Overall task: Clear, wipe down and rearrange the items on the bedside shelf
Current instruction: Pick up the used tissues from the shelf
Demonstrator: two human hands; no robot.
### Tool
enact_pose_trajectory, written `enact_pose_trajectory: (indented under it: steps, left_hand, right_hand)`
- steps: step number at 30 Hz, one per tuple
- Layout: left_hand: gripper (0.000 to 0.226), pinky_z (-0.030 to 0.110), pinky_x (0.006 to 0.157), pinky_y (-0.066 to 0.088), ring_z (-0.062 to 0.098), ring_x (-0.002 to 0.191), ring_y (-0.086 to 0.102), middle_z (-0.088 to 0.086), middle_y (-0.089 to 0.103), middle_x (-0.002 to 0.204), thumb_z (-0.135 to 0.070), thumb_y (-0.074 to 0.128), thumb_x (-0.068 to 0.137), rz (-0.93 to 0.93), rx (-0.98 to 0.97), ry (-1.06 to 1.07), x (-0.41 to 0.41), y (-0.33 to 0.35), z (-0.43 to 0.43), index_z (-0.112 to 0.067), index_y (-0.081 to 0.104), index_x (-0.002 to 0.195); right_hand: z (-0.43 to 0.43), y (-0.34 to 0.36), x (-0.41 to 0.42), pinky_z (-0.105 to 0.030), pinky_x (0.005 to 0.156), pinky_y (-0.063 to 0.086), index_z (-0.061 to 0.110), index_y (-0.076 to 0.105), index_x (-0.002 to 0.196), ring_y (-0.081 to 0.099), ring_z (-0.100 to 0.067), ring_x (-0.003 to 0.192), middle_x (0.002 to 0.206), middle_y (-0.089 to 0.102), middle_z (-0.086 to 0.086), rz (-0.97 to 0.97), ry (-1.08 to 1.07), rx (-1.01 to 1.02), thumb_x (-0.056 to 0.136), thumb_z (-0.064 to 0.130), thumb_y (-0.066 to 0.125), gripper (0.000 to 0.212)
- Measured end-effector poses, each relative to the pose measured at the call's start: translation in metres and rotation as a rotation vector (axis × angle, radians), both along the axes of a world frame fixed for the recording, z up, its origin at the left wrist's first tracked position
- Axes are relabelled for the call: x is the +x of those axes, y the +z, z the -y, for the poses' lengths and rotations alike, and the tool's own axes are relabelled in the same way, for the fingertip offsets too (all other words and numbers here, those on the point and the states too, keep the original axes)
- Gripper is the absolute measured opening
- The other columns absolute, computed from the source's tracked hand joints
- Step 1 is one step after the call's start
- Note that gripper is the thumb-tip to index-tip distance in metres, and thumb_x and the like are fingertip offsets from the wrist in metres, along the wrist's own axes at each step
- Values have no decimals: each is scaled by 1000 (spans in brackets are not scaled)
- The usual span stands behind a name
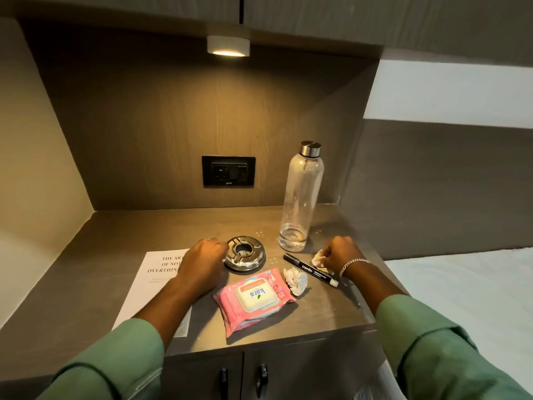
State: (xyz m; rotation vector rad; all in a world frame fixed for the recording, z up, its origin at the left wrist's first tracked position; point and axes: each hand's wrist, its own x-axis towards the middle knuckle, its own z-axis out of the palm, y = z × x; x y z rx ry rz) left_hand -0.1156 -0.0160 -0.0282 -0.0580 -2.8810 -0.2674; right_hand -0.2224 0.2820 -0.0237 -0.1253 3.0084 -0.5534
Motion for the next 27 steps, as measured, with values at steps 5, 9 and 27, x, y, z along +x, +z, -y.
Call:
enact_pose_trajectory:
  steps: [5, 9, 27]
  left_hand:
    - [27, 29, 76, 48, 18, 92, 58, 3, 65, 106, -10, 60, 85, -102, 322, -113, -8, 24, -62, -20, 64, 110]
    - [28, 37, 74, 55, 32, 90, 63, 15, 66, 103, -2, 53, 83, 153, 177, -289, -16, 19, -127, -13, 68, 103]
    - [19, 12, 70, 51, 2, 73, 68, -7, 75, 85, -9, 76, 69, 305, 891, -472, 39, -7, -211, -22, 77, 84]
  right_hand:
    - [-5, 8, 9, -23, 67, 47, 14, 78, 77, 59, -12, 66, 84, 76, -7, -168, -137, -169, 75, 17, 77, 4]
    - [-13, 18, 38, -20, 66, 45, 10, 78, 77, 60, -10, 65, 80, 76, -7, -205, -171, -273, 73, 13, 76, 5]
    - [-76, -46, 214, -40, 75, 60, 9, 76, 82, 71, -28, 77, 84, 75, -17, -148, -559, -1216, 74, -8, 73, 19]
